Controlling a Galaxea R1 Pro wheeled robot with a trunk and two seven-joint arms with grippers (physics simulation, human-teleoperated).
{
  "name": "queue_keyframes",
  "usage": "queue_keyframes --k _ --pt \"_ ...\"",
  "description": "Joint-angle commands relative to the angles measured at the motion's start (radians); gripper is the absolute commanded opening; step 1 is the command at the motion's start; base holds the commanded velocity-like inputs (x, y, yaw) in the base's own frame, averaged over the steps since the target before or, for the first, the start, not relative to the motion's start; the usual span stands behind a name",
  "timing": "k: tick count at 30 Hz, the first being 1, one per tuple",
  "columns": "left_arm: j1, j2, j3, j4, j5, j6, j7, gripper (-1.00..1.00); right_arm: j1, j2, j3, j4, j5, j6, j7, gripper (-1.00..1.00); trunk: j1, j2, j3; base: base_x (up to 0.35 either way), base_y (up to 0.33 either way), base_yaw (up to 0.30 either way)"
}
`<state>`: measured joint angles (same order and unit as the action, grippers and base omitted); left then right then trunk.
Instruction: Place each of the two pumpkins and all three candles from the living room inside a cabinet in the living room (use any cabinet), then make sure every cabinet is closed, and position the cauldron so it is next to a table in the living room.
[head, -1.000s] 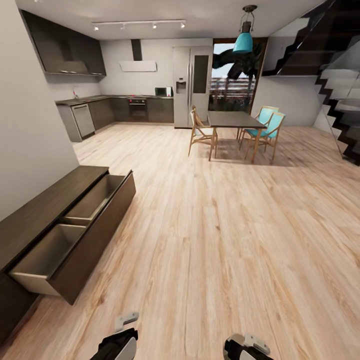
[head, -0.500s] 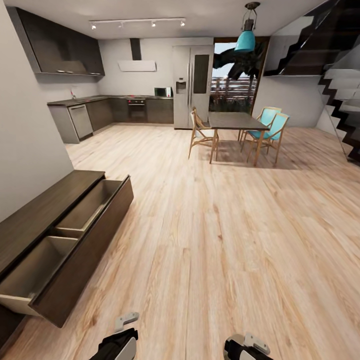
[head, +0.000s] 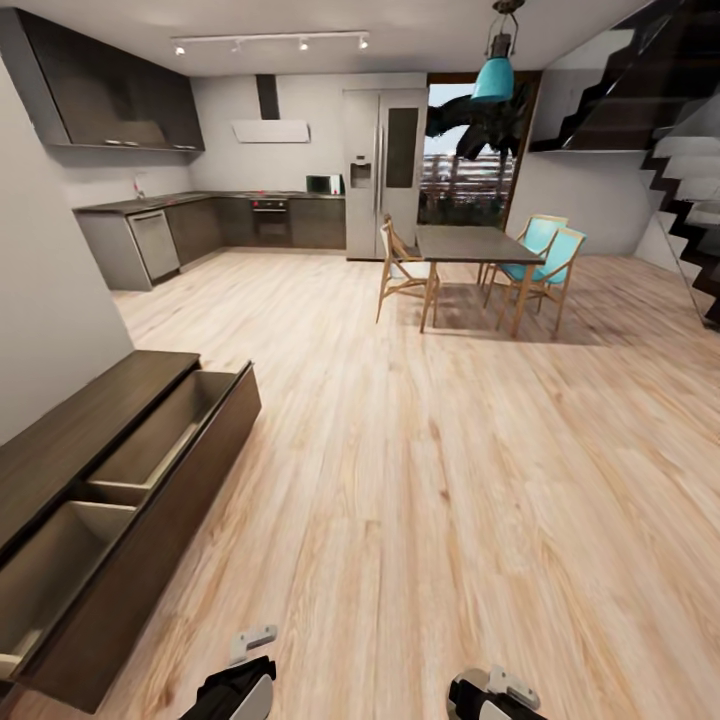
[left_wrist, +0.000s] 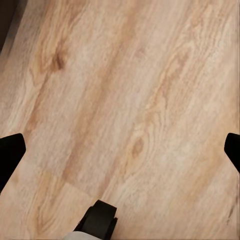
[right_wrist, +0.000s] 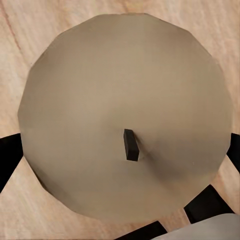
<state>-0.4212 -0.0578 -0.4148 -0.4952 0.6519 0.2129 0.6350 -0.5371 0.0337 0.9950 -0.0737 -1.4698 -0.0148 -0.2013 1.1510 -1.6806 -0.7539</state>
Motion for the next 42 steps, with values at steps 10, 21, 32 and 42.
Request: queue_keyframes --k 10,21,32,42 --pt "-0.001 0.001 -0.007 -0.002 0.005 0.005 0.008 1.0 -0.001 0.0 0.009 -0.001 -0.011 -0.002 -0.005 -1.0 0.0 0.0 -0.001 0.314 0.0 -0.07" --pt "-0.001 0.001 -0.006 -0.002 0.005 0.005 0.008 1.0 -0.001 0.001 0.01 -0.001 -0.011 -0.002 -0.006 -1.0 0.0 0.0 -0.001 0.314 0.0 -0.001" --pt "-0.001 0.001 -0.007 -0.002 0.005 0.005 0.008 1.0 -0.001 0.001 0.01 -0.001 -0.011 -0.003 -0.006 -1.0 0.0 0.0 -0.001 0.314 0.0 0.0" --pt "-0.001 0.001 -0.007 -0.002 0.005 0.005 0.008 1.0 -0.001 0.0 0.008 -0.001 -0.009 -0.014 -0.007 -1.0 0.0 0.0 -0.001 0.314 -0.001 0.0"
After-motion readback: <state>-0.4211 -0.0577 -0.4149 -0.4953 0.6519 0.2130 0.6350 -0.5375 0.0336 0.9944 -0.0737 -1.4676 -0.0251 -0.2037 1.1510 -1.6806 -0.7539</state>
